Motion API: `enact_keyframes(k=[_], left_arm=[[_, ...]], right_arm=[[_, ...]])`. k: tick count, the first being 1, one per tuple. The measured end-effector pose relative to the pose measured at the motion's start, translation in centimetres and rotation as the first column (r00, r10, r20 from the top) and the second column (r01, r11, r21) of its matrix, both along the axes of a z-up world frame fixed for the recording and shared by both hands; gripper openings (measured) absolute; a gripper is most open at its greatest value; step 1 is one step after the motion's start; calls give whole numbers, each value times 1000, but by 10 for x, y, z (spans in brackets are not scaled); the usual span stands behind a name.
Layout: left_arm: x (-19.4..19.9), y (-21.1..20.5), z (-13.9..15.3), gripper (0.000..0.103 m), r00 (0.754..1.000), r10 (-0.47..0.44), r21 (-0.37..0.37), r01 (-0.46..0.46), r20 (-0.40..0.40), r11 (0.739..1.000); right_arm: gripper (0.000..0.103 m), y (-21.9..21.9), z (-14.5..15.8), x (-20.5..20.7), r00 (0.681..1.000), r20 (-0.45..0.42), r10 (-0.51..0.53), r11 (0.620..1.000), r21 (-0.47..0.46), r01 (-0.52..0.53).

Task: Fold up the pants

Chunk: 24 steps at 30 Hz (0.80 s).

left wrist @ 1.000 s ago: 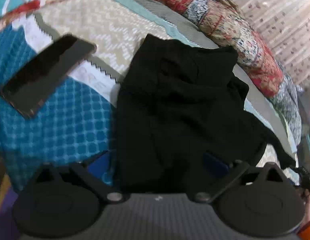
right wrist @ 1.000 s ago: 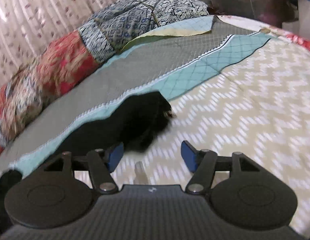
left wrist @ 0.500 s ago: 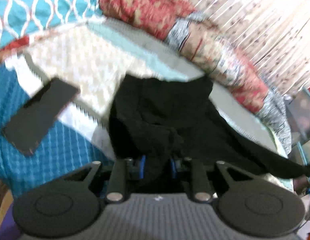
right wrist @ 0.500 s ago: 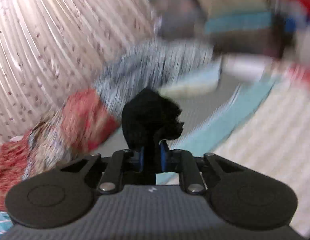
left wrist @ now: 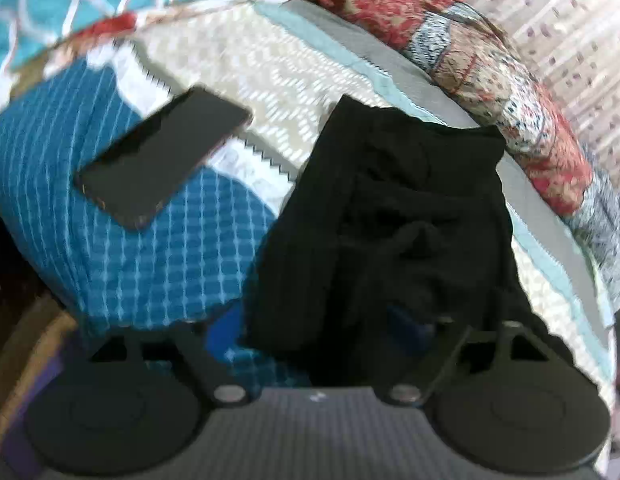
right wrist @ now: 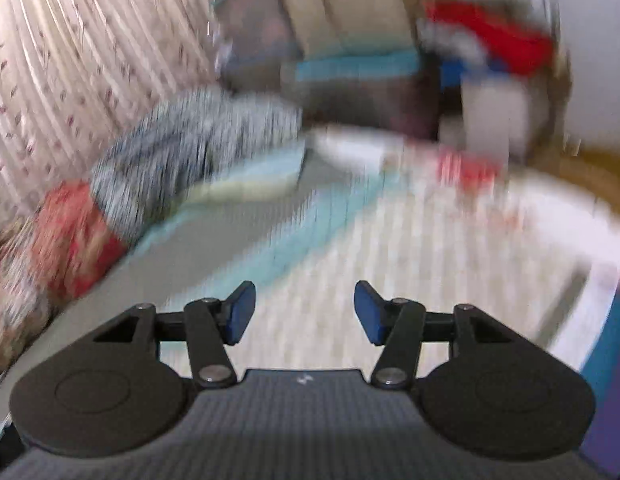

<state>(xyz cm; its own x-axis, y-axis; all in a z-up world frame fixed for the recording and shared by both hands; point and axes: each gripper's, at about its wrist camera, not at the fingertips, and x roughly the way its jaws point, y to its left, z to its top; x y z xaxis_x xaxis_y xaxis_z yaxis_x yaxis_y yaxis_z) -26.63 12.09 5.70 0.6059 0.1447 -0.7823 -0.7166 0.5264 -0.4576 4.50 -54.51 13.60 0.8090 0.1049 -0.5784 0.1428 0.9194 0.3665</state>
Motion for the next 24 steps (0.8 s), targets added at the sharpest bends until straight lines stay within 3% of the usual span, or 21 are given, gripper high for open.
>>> enact_keyframes(k=[3, 7, 10, 12, 13, 15, 16, 19, 23, 24], left_arm=[[5, -2, -9, 96, 1000, 4, -39, -3, 19, 999], [19, -13, -18, 96, 1000, -1, -3, 1, -12, 1000], [26, -19, -20, 77, 999, -4, 46, 6, -34, 999], [27, -16, -20, 47, 999, -1, 69, 4, -53, 998], [26, -13, -21, 45, 998, 0, 71, 4, -56, 997], [20, -8, -20, 32, 999, 5, 60, -2, -43, 998], [16, -6, -17, 32, 1000, 5, 56, -3, -31, 998], [9, -2, -12, 31, 1000, -3, 63, 3, 1, 998], [13, -1, -16, 31, 1000, -4, 66, 5, -21, 998], [12, 0, -17, 32, 1000, 6, 54, -5, -19, 999]], right_arm=[[60, 21, -39, -29, 993, -65, 97, 995, 0, -98], [62, 63, -76, -52, 966, -123, 227, 973, -19, -232], [63, 87, -84, -55, 962, -121, 243, 964, -81, -254], [58, 86, -85, -48, 965, -110, 238, 967, -61, -246], [32, 86, -86, -39, 970, -114, 214, 976, -24, -219], [27, 76, -88, -19, 968, -164, 191, 980, 90, -178], [27, 70, -82, -13, 967, -169, 192, 972, 167, -164], [27, 65, -35, 0, 978, -9, 207, 934, 298, -195], [31, 79, 17, 52, 977, 138, 164, 922, 330, -201], [45, 85, 22, 67, 976, 148, 158, 936, 293, -196]])
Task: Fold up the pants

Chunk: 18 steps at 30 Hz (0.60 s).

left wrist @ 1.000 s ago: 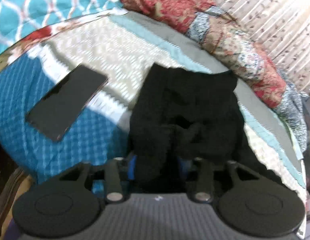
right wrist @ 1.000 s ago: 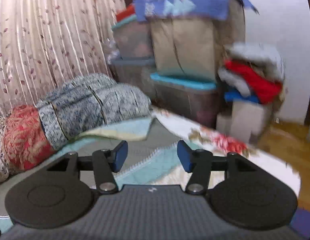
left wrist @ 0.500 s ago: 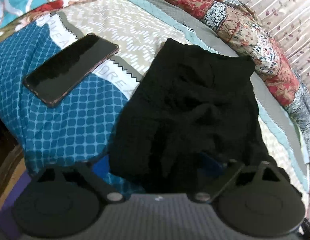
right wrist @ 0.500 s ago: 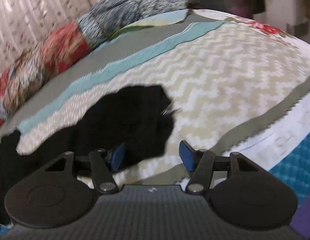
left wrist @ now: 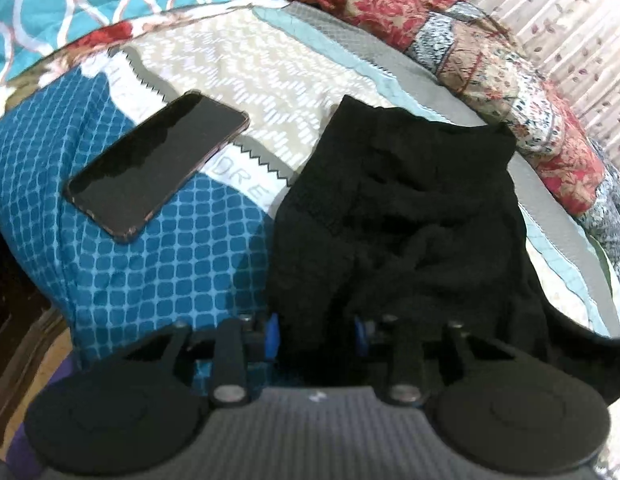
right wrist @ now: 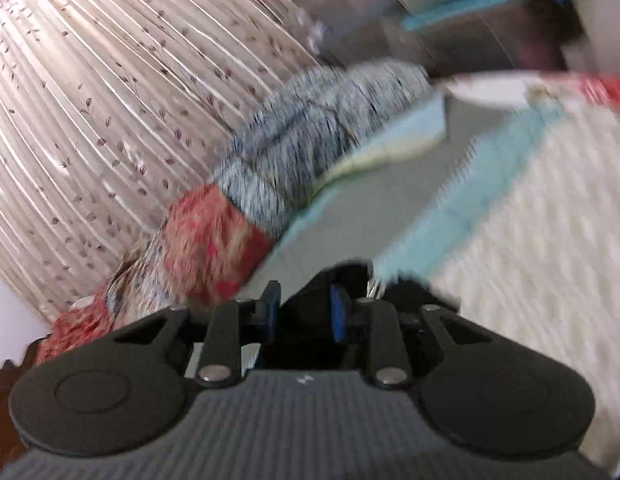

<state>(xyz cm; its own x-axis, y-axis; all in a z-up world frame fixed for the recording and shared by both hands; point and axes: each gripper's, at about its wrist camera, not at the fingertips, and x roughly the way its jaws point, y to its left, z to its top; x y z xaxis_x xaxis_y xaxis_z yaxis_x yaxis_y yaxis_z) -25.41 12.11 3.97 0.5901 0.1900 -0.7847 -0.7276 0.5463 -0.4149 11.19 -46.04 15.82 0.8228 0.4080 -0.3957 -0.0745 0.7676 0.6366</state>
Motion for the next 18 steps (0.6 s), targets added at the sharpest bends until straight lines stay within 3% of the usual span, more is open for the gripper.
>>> enact_keyframes(k=[1, 5, 7, 11, 14, 15, 16, 17, 18], left_arm=[[-1, 1, -1, 32, 1000, 6, -8, -6, 5, 1000], [-5, 1, -3, 44, 1000, 3, -14, -3, 5, 1000], [-6, 3, -6, 45, 1000, 8, -34, -8, -4, 999], [0, 6, -9, 51, 1000, 28, -60, -29, -7, 998], [5, 2, -7, 45, 999, 34, -45, -35, -15, 998], [7, 0, -6, 38, 999, 25, -31, -25, -21, 999], [9, -2, -6, 36, 999, 13, -19, -13, -31, 1000], [11, -4, -5, 33, 999, 8, -8, -9, -37, 1000], [11, -5, -3, 31, 999, 6, -4, -6, -37, 1000]], right_arm=[[66, 7, 0, 13, 1000, -9, -10, 999, -52, 9], [66, 16, -25, 28, 996, -76, -42, 973, -229, 24], [66, 3, -52, 19, 993, -112, -48, 975, -221, 22], [67, -10, -107, 20, 958, -265, -106, 985, -157, 65], [70, -5, -119, 24, 966, -250, -71, 994, -94, 49], [65, 1, -118, 29, 967, -247, -67, 994, -104, 42], [35, 11, -116, 35, 966, -254, -54, 991, -132, 21], [13, 20, -115, 41, 962, -273, -27, 986, -168, -20], [9, 30, -112, 47, 952, -307, -8, 977, -203, -57]])
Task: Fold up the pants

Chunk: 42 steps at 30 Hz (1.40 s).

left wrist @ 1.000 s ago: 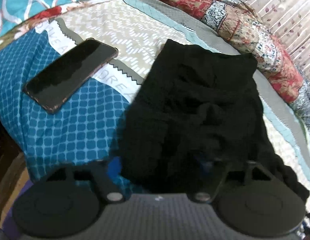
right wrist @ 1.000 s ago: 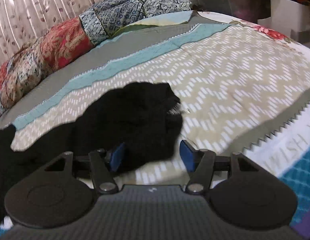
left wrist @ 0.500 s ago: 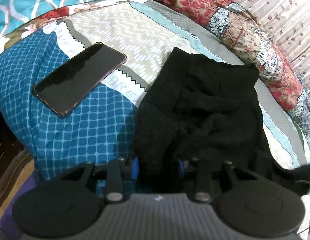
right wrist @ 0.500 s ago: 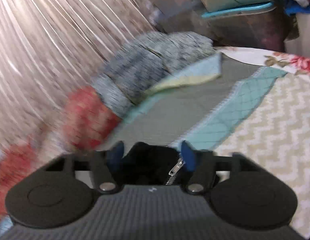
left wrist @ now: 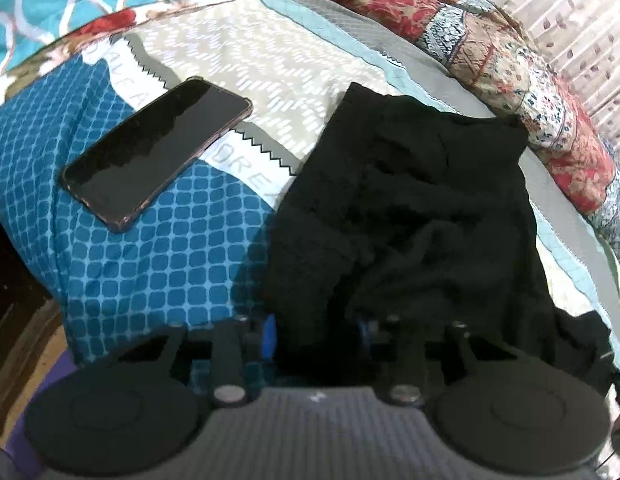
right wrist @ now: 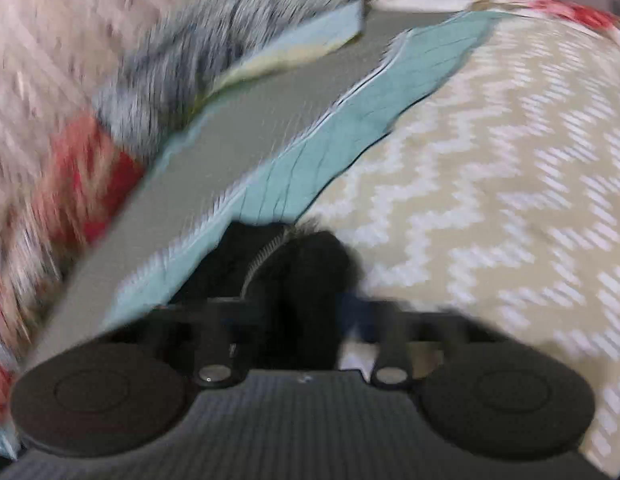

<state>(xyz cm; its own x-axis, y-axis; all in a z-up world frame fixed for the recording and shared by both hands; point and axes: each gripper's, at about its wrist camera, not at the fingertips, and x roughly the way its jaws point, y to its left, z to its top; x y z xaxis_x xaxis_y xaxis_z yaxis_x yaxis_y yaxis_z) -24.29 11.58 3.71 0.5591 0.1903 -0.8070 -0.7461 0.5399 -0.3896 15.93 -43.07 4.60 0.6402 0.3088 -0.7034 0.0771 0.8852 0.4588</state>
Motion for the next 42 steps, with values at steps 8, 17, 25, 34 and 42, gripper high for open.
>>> enact_keyframes(k=[8, 17, 25, 34, 42], left_arm=[[-11, -14, 38, 27, 988, -114, -28, 117, 109, 993], [-9, -62, -6, 48, 960, -278, -134, 274, -12, 952], [-44, -14, 61, 80, 954, -253, 114, 237, 159, 965], [104, 61, 8, 103, 955, -238, 178, 207, 179, 962], [132, 44, -23, 38, 926, -292, 178, 254, 241, 951]], right_arm=[[8, -108, 102, -29, 928, 267, -260, 965, 89, 245], [18, -206, 80, -82, 911, 251, -327, 866, -305, 396], [52, -185, 72, -129, 901, 303, -311, 799, -430, 421], [54, -30, 156, -105, 914, 341, 219, 967, -200, -157], [78, 285, 152, -85, 525, 189, 830, 556, -341, -758]])
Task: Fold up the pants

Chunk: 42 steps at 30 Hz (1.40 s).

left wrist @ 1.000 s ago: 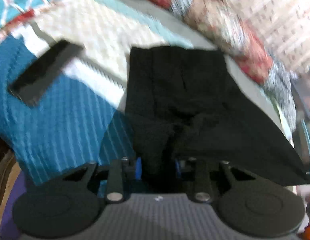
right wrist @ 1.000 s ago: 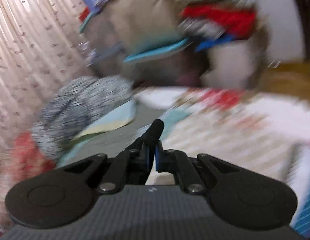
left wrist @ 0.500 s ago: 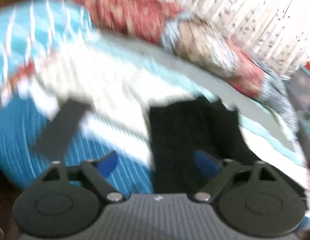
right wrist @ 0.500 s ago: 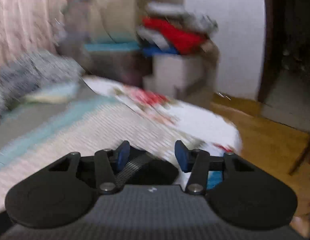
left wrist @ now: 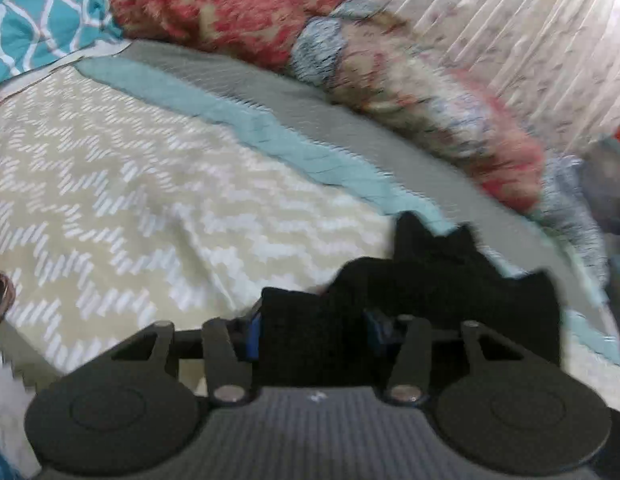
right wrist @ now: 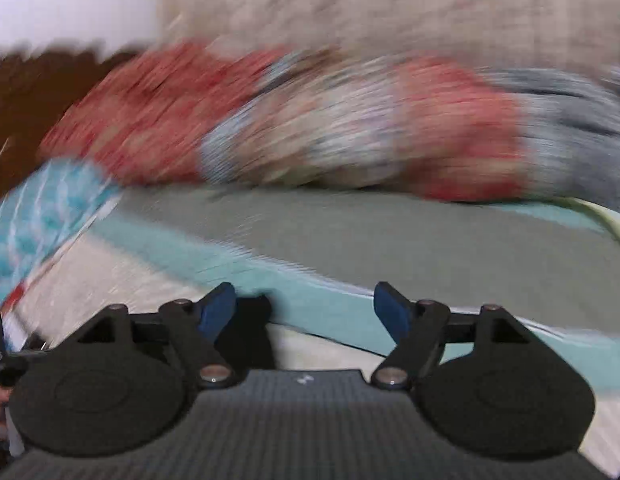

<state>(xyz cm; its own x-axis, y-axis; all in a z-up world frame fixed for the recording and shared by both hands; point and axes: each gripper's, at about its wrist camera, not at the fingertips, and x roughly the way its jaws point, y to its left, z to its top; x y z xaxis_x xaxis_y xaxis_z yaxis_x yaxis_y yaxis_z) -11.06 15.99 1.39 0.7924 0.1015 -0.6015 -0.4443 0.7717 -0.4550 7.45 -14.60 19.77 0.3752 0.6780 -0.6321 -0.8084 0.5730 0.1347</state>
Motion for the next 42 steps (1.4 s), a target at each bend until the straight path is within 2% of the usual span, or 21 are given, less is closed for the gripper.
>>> enact_keyframes(k=[4, 6, 8, 10, 11, 12, 13, 15, 16, 18, 20, 22, 25, 28, 30, 32, 35, 37, 38, 40, 42], left_arm=[[-57, -30, 16, 35, 994, -30, -13, 32, 102, 999], [-67, -46, 22, 35, 991, -76, 8, 76, 112, 997], [-80, -63, 25, 34, 983, -146, 33, 143, 113, 989], [-90, -74, 27, 34, 976, -186, 76, 179, 110, 981], [-94, -78, 27, 34, 975, -195, 94, 185, 110, 978], [-96, -79, 26, 33, 974, -196, 98, 185, 114, 978], [-97, -79, 25, 33, 975, -189, 86, 180, 118, 980], [-95, -73, 25, 33, 978, -166, 46, 161, 129, 986], [-95, -70, 26, 32, 978, -158, 42, 154, 137, 987], [-94, -65, 33, 31, 977, -146, 63, 137, 159, 989], [-90, -58, 41, 30, 975, -134, 83, 121, 179, 989], [-82, -49, 47, 30, 974, -123, 93, 107, 189, 990], [-59, -25, 57, 26, 978, -83, 92, 67, 192, 994], [-27, 0, 60, 26, 981, -32, 61, 21, 193, 998], [0, 6, 57, 26, 980, -48, 57, 37, 193, 998], [27, -3, 54, 26, 985, -79, 83, 66, 156, 994], [60, -24, 41, 26, 993, -107, 146, 100, 44, 984], [74, -32, 30, 26, 994, -103, 158, 106, -27, 982], [75, -33, 27, 26, 995, -95, 155, 100, -43, 983], [71, -33, 28, 26, 996, -81, 156, 85, -34, 984], [64, -27, 35, 26, 997, -71, 142, 71, -9, 987]], right_arm=[[78, 124, -54, 10, 993, -44, 106, 983, -146, -111], [78, 170, -86, 20, 986, -133, 103, 966, -223, -131], [78, 201, -119, 22, 984, -153, 89, 939, -315, -135], [69, 216, -149, 15, 982, -157, 106, 897, -411, -163], [61, 217, -152, 9, 984, -113, 141, 891, -419, -176], [18, 218, -148, 3, 979, -87, 184, 887, -414, -203], [11, 218, -140, 4, 979, -73, 190, 888, -413, -203], [11, 206, -119, 19, 984, -96, 150, 920, -350, -174], [11, 196, -104, 28, 991, -72, 115, 941, -311, -132], [10, 164, -80, 48, 1000, -26, -17, 973, -232, 10], [10, 112, -49, 75, 984, -1, -180, 976, -126, 178], [10, 45, -24, 96, 929, 10, -371, 928, -24, 371], [10, -66, 17, 121, 765, -23, -644, 759, 113, 642], [10, -151, 35, 126, 620, -36, -783, 607, 171, 776], [10, -183, 34, 126, 567, 9, -824, 561, 160, 812], [10, -213, 19, 127, 519, 24, -855, 518, 120, 847], [16, -248, -31, 124, 469, -57, -881, 467, 53, 883], [49, -270, -71, 125, 429, -91, -899, 434, -55, 899], [52, -282, -93, 120, 384, -87, -919, 392, -122, 912], [50, -307, -119, 108, 298, -70, -952, 306, -185, 934], [51, -331, -122, 95, 219, -55, -974, 225, -165, 960]])
